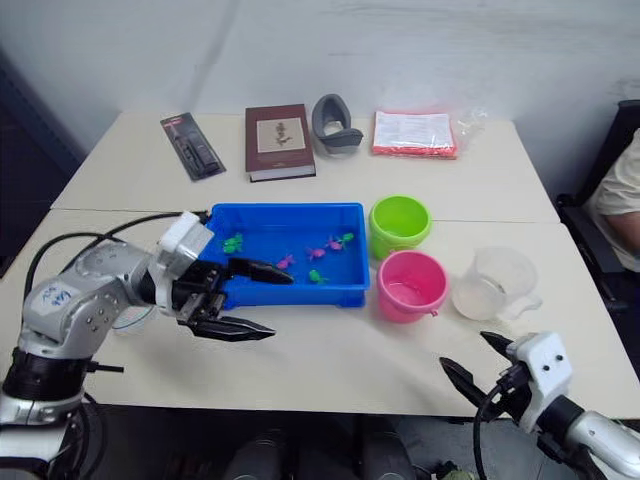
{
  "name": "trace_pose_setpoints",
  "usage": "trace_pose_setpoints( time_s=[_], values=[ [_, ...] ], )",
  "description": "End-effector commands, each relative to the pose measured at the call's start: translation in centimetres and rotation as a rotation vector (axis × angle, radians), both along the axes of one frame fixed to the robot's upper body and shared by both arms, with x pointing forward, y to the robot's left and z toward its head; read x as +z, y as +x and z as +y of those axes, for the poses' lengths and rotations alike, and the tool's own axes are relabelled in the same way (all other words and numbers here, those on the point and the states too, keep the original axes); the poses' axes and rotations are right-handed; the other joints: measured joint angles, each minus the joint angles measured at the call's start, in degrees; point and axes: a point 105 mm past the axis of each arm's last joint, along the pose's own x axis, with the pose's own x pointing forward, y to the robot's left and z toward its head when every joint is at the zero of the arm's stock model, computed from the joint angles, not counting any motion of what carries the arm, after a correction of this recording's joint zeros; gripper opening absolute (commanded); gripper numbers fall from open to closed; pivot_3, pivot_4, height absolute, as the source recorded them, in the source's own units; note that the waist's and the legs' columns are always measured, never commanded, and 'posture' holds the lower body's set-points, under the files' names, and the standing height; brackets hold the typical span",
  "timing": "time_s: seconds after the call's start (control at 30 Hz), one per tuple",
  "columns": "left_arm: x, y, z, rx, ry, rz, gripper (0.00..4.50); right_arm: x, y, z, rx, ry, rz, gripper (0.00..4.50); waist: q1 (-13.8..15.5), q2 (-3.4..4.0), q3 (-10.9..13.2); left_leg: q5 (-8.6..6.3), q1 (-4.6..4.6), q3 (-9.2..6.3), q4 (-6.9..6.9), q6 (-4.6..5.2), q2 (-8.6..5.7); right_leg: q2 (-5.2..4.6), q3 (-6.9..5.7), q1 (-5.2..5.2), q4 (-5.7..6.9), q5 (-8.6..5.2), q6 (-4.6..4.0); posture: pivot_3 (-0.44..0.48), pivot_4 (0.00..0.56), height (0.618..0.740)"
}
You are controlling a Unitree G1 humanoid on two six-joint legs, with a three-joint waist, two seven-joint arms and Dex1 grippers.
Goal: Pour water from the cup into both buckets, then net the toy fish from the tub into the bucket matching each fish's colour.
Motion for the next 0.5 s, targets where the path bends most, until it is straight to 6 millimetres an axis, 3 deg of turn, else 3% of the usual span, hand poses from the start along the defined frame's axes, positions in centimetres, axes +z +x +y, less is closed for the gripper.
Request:
trace_pose_setpoints(
  time_s=[0.03,0.17,0.3,0.5],
  values=[
    [3.1,0.8,-0.6,-0.026,-0.094,-0.044,4.45,1.7,0.0,-2.2,-0.148,0.028,-0.073,4.5,0.14,0.0,0.0,-0.02,-0.01,-0.03,0.0,0.08,0.0,0.04,0.02,0.0,0.02,0.01,0.03,0.0,0.15,0.74],
    [5.1,0.7,-2.6,-0.067,-0.198,-0.009,4.45,1.9,0.2,-4.8,-0.314,0.047,-0.085,4.5,0.15,0.0,0.0,-0.02,-0.02,-0.08,0.03,0.25,0.06,0.1,0.07,-0.06,0.05,0.08,0.13,0.0,0.15,0.74],
    [4.2,1.3,-4.1,-0.028,-0.161,-0.041,4.45,1.8,1.1,-6.3,-0.395,0.021,-0.072,4.5,-0.13,0.0,0.0,0.1,-0.04,0.0,0.02,0.02,0.08,0.07,0.18,-0.07,0.08,0.09,0.16,0.0,0.15,0.74],
    [3.2,1.7,-4.7,0.008,-0.146,-0.038,4.45,1.9,3.8,-6.5,-0.456,0.021,-0.068,4.5,-0.5,0.0,0.0,0.12,-0.04,0.01,0.03,0.01,0.07,0.12,0.21,-0.09,0.12,0.09,0.16,0.0,0.15,0.74]
  ],
)
